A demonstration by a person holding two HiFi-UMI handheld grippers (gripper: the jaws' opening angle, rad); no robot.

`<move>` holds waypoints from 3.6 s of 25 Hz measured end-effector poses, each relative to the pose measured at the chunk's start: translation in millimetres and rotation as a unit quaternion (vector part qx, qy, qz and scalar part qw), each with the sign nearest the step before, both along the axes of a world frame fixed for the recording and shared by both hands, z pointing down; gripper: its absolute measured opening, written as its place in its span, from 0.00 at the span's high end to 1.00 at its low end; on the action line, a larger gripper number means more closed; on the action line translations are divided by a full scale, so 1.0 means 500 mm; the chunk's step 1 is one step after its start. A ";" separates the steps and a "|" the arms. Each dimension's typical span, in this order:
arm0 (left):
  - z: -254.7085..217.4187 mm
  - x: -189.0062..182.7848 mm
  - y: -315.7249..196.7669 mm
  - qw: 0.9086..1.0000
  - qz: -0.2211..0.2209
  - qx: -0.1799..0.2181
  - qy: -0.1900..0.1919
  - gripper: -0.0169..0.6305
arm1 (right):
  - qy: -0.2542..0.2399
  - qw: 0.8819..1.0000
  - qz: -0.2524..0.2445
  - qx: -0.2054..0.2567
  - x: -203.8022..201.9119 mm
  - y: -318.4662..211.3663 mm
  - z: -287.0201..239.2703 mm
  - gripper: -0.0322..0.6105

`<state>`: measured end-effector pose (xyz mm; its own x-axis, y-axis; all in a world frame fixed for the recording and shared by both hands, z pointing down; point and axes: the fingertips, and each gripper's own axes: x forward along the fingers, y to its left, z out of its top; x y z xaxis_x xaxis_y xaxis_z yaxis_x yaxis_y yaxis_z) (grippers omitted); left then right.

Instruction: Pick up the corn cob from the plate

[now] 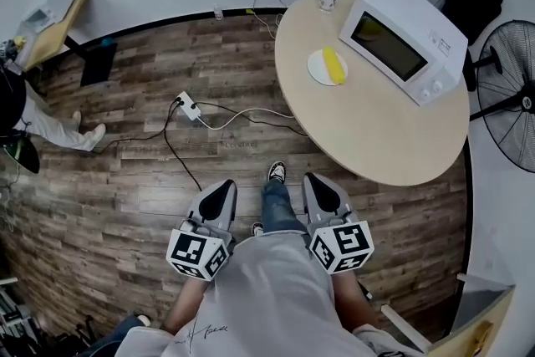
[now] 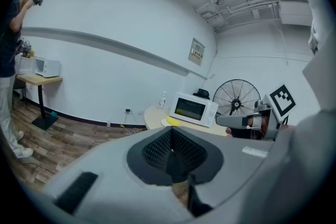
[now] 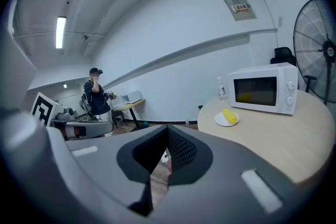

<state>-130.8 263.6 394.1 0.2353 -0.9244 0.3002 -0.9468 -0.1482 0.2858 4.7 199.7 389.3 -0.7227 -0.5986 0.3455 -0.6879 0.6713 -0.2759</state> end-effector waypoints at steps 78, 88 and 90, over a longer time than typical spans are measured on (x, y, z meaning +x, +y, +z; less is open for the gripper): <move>0.029 -0.036 -0.707 0.995 0.099 -0.025 0.003 0.98 | 0.058 0.988 0.129 -0.057 0.039 -0.687 0.089 0.89; 0.041 -0.050 -0.706 0.995 0.093 -0.036 0.009 0.98 | 0.081 0.986 0.125 -0.077 0.040 -0.711 0.131 0.87; 0.041 -0.047 -0.706 0.994 0.095 -0.041 0.019 0.98 | 0.083 0.985 0.129 -0.078 0.045 -0.720 0.137 0.86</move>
